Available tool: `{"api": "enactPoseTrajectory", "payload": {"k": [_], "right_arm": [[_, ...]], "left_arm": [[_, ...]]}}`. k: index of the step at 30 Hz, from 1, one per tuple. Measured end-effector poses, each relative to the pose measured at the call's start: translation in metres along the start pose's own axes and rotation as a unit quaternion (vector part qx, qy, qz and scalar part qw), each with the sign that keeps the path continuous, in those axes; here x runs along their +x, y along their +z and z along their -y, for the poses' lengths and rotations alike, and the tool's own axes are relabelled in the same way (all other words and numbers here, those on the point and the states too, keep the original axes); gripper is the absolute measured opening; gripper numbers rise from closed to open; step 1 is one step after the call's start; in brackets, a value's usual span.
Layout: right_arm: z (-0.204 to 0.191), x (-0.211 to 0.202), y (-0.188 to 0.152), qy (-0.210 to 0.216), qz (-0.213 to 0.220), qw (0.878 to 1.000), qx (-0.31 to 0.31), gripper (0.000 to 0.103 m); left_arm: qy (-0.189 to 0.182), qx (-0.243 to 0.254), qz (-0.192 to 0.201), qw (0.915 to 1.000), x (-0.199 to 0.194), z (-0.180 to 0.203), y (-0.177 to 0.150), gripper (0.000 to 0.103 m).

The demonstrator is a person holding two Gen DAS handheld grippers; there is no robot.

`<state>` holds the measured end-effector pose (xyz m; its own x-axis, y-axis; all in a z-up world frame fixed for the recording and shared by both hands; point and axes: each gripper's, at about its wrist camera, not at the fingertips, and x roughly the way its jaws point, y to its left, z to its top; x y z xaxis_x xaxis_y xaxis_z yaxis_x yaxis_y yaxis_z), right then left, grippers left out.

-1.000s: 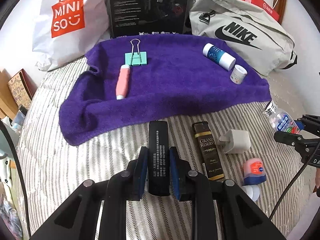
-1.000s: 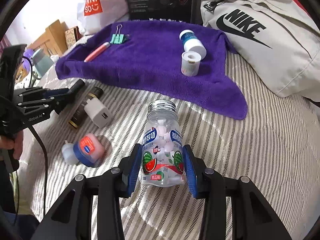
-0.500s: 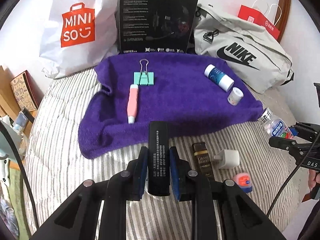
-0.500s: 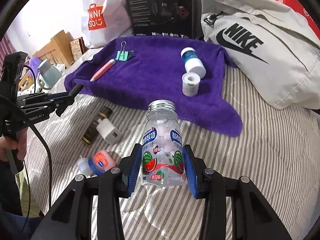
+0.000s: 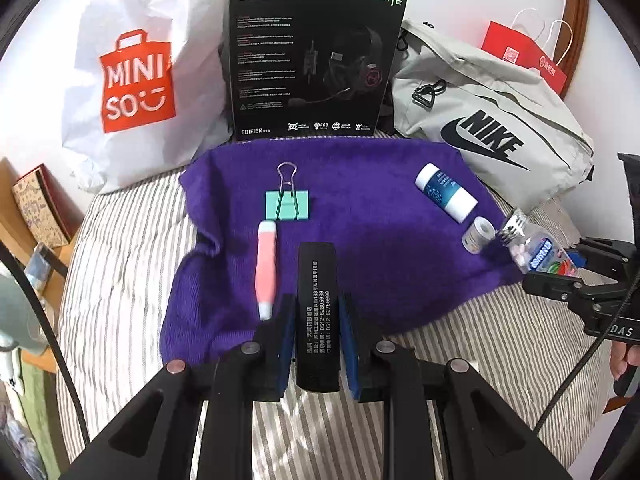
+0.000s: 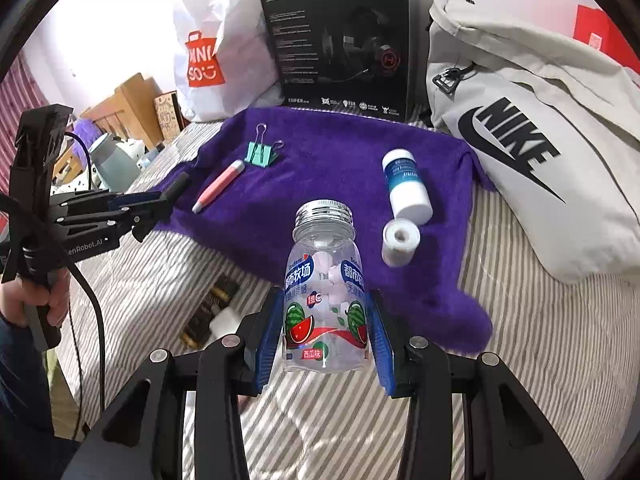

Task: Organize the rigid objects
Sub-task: 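Carry the black box onto the towel while the right tool carries the candy bottle there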

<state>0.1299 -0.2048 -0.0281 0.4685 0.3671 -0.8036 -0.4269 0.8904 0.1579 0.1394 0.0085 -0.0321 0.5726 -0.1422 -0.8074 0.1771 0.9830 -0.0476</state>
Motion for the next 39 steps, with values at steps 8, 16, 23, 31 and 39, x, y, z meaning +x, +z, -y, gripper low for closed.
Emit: {"api": "enactPoseTrajectory", "payload": {"k": [8, 16, 23, 31, 39], "right_arm": [[0.009, 0.033, 0.031, 0.004, -0.009, 1.0, 0.0, 0.041], [0.015, 0.071, 0.053, -0.001, -0.034, 0.999, -0.003, 0.041], [0.012, 0.091, 0.06, -0.018, -0.046, 0.999, -0.022, 0.041], [0.009, 0.107, 0.065, -0.033, -0.06, 0.997, -0.042, 0.041], [0.009, 0.114, 0.063, -0.038, -0.057, 0.996, -0.051, 0.042]], "left_arm": [[-0.001, 0.002, -0.012, 0.9999, 0.026, -0.006, 0.022, 0.021], [-0.007, -0.002, -0.03, 0.9995, 0.057, -0.013, 0.035, 0.021], [-0.011, -0.001, -0.045, 0.9989, 0.079, -0.012, 0.037, 0.021], [-0.013, 0.011, -0.055, 0.9984, 0.089, -0.006, 0.034, 0.021], [-0.011, 0.025, -0.051, 0.9983, 0.089, -0.004, 0.032, 0.021]]}}
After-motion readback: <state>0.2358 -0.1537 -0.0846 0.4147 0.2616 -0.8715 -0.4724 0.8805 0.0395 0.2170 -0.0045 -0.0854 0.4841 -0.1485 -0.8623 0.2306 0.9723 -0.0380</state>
